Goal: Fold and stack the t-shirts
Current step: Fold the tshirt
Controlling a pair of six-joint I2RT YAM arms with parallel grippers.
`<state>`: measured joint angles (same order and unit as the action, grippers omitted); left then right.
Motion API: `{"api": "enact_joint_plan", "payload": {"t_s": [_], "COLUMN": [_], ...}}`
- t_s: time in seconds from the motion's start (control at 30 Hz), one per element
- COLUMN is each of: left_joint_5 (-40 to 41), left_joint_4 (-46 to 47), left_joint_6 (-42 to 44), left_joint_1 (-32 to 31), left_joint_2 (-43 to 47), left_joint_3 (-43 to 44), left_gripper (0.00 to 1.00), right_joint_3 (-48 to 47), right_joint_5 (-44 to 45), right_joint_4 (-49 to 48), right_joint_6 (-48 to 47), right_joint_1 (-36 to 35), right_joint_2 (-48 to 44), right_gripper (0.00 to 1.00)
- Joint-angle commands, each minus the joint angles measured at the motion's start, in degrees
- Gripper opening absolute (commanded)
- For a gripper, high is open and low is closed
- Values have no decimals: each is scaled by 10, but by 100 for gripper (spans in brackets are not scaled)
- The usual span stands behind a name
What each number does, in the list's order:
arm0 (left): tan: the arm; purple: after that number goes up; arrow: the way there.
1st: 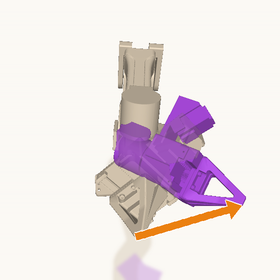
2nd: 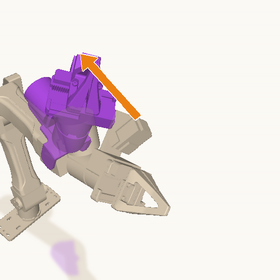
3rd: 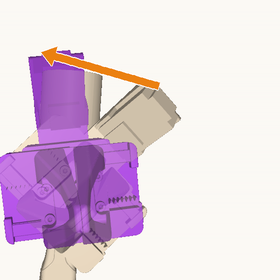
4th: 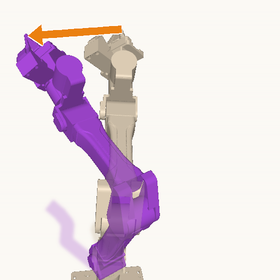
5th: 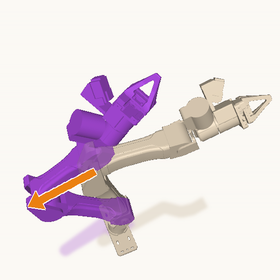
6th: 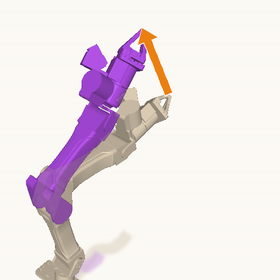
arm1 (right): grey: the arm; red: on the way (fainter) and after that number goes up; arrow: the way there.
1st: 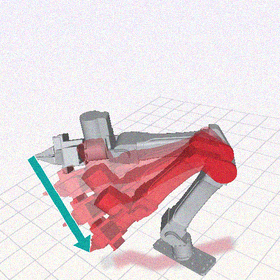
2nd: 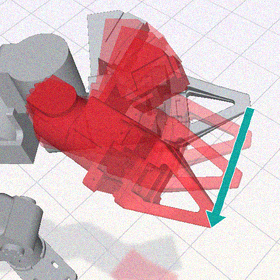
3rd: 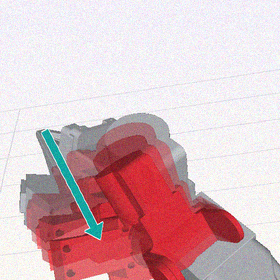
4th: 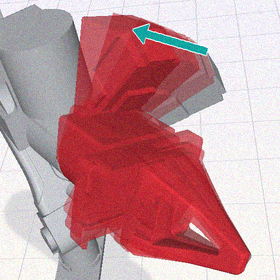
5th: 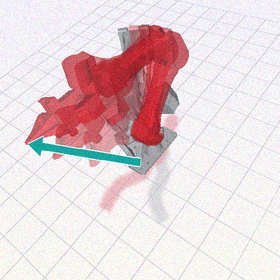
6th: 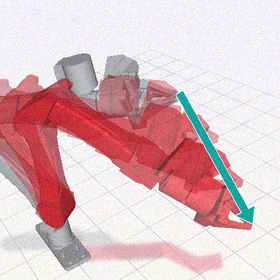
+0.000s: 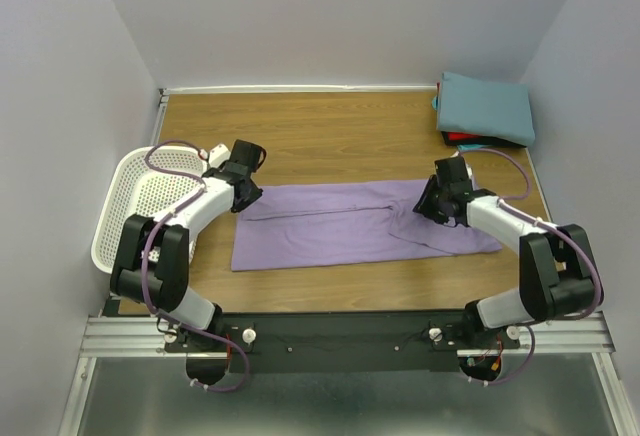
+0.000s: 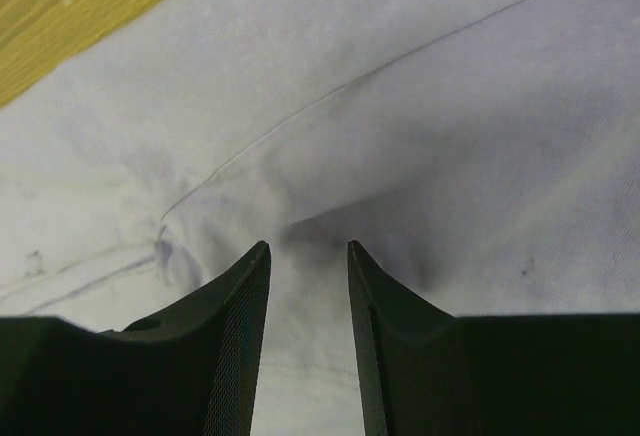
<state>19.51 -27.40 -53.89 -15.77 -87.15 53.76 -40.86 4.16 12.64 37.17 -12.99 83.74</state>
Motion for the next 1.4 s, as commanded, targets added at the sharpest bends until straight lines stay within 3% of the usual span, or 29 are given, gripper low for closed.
{"api": "enact_joint_plan", "payload": {"t_s": [0.0, 0.3, 1.13, 1.23, 1.37], "left_joint_5": [11, 57, 83, 84, 83], "left_joint_4": [-27, -67, -47, -47, -45], "left_joint_6": [-44, -103, -79, -75, -67], "left_joint_1": [-24, -43, -33, -32, -31], "left_joint_2": [8, 16, -57, -57, -52], "left_joint_3": [-15, -24, 6, 13, 22], "left_gripper": [38, 38, 38, 36, 25], "right_joint_3": [-17, -18, -4, -4, -2], "right_joint_5": [-32, -64, -68, -68, -67], "right_joint_4": [17, 17, 16, 16, 16], "right_joint_6": [-32, -43, -46, -46, -47], "right_joint_1": [-2, -3, -3, -3, -3], "right_joint_2": [-36, -55, -66, -68, -71], "right_gripper": [44, 44, 44, 44, 44]}}
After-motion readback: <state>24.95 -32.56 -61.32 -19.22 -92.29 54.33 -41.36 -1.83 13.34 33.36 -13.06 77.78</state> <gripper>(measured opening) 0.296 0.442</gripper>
